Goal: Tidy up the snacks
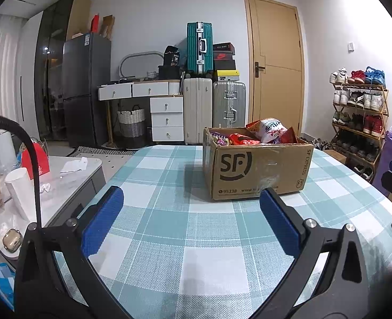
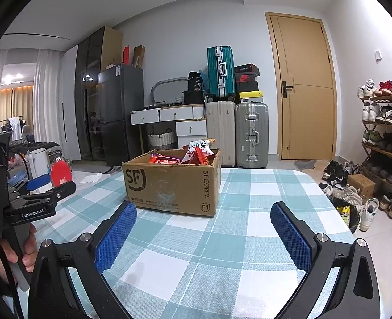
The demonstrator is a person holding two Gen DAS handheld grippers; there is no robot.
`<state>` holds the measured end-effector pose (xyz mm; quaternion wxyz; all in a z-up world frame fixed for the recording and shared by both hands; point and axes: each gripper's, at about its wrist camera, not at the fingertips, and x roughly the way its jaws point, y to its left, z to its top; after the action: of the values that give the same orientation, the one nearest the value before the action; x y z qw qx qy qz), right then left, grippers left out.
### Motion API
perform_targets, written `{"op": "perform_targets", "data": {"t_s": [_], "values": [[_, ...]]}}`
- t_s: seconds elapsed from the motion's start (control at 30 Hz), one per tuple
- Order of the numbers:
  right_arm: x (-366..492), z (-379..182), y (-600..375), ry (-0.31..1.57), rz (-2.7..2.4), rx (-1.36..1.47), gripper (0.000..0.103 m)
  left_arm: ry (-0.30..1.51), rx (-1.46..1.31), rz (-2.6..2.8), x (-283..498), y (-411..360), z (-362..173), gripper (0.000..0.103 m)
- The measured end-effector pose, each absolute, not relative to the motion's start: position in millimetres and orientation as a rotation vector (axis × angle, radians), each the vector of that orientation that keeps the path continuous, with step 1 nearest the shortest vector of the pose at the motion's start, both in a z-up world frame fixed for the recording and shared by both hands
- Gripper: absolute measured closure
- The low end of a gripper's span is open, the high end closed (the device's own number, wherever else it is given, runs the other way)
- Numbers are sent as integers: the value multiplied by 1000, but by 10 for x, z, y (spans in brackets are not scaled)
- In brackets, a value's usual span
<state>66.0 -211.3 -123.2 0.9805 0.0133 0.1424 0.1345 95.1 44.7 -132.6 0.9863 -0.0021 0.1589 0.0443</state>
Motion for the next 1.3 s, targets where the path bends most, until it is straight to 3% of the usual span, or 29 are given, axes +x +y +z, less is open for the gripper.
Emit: {"op": "perform_targets", "data": {"t_s": [1.3], "values": [[644,-1232,-2145,285,262,32,0,318,-5,91,946,451,-1331,1]]}}
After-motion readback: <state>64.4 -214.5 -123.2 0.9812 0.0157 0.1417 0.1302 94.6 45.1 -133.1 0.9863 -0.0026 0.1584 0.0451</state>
